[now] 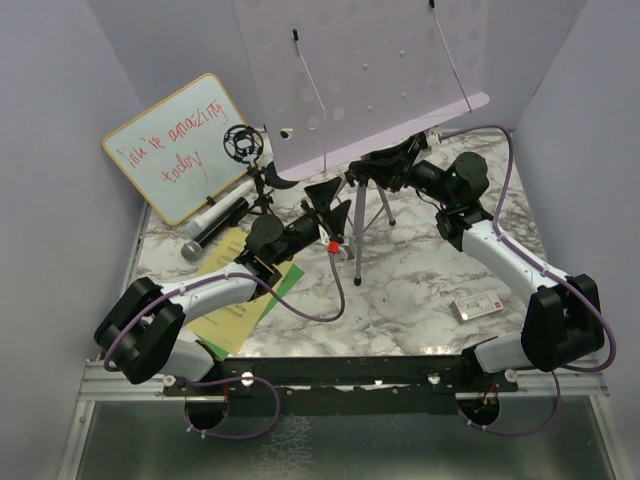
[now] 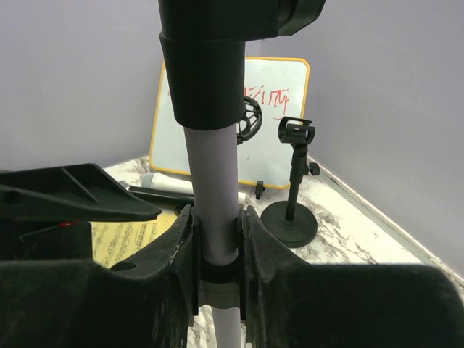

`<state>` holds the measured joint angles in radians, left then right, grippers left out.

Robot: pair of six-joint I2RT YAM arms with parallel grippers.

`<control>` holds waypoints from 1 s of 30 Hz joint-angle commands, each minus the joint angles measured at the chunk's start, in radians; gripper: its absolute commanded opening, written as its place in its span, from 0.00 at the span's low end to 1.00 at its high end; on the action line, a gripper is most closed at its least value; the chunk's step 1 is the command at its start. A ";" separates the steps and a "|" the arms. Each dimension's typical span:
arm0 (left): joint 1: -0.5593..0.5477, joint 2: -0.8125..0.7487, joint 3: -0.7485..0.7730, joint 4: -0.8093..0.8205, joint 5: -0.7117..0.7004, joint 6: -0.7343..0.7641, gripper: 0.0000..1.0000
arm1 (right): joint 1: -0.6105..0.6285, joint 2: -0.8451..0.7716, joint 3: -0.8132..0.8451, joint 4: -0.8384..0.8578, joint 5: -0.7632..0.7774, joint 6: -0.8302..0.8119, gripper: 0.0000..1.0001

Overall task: Pack up the instrument practice props
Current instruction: Unscrew the knob on the music stand.

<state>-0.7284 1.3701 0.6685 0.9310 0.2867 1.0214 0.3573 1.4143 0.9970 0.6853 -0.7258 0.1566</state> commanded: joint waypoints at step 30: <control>-0.023 0.055 0.240 -0.212 -0.117 -0.592 0.00 | 0.018 0.023 0.010 -0.109 -0.100 0.041 0.01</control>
<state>-0.7414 1.4384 0.8459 0.7547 0.2237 0.9627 0.3508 1.4143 0.9977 0.6849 -0.7238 0.1604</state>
